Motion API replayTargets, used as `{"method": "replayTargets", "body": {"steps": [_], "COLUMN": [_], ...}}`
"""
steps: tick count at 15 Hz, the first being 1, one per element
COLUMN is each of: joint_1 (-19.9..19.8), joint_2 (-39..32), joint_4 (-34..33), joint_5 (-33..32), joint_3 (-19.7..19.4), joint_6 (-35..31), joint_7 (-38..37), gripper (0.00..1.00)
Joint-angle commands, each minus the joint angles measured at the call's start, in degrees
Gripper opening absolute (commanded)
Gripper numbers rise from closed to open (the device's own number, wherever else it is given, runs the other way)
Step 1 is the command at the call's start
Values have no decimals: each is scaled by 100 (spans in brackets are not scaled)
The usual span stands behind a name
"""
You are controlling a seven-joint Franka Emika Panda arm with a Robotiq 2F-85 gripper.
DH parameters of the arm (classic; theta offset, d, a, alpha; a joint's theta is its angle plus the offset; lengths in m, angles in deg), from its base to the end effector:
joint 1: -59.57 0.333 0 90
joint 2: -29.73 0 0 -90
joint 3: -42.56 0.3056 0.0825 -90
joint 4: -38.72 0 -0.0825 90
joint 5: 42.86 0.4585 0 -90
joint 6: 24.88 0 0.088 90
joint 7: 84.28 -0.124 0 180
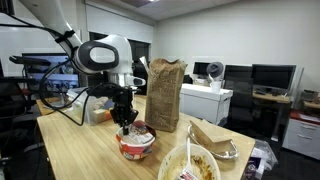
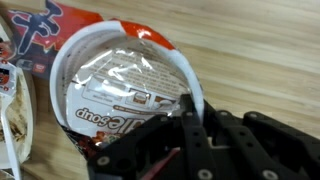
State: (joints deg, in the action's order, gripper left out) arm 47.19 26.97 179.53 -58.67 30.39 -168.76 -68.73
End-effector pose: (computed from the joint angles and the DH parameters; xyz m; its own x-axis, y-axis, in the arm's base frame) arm 0.4765 -0.2197 0.1915 0.9964 0.0611 -0.0595 0.0701 -0.9843 0.1618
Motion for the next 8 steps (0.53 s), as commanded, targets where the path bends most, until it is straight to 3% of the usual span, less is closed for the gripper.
{"method": "replayTargets", "body": {"steps": [1,5,8], "joint_1": [47,52,196], "joint_2": [663,1361,2092], "joint_4": [471,591,503], "joint_5": [-733,-1508,-1383], "joint_3": [-7,164,393], "joint_6": [156,741,1376], "joint_7": [-453,-693,-368], "gripper": [3,3,3]}}
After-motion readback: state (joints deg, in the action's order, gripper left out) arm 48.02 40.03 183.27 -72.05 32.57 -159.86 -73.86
